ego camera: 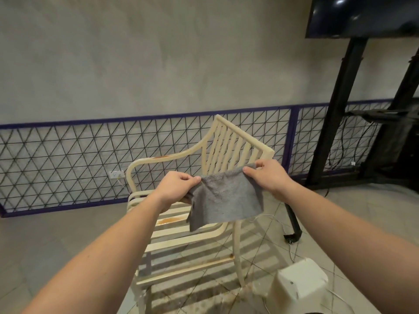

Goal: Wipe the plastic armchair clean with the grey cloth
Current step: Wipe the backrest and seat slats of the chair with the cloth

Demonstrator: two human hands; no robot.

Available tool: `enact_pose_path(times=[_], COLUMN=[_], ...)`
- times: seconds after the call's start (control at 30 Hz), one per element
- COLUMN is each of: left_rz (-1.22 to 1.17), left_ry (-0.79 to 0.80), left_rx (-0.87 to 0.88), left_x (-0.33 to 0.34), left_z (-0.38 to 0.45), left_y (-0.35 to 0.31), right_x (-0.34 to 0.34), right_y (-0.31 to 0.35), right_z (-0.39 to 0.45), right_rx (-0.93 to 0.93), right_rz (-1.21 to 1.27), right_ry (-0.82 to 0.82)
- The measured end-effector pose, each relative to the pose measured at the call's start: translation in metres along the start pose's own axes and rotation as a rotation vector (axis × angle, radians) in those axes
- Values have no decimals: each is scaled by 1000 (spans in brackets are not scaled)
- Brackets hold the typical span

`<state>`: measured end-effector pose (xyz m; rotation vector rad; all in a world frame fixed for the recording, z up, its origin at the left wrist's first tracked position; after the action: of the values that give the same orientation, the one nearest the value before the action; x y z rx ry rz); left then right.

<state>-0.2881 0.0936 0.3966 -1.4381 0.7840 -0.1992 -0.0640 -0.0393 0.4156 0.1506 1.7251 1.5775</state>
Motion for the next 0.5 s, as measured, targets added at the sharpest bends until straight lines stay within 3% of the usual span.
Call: enact_pose_path(times=[0.33, 0.5], left_rz=[-442, -395], left_ry=[106, 198], left_rx=[-184, -163], left_x=[43, 41], left_z=[-2, -5], left_y=[-14, -14], right_x=[65, 67], right_y=[7, 0], right_z=[-39, -45], right_rx=[-196, -236], right_rz=[60, 133], right_ry=[63, 131])
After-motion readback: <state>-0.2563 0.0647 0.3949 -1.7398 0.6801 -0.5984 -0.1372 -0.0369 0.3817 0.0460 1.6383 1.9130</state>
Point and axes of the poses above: each hand's wrist, its own z-axis towards the middle knuckle, its own x-axis out of the palm, y = z × x, the point moved 4 cm from there along z, towards the middle knuckle
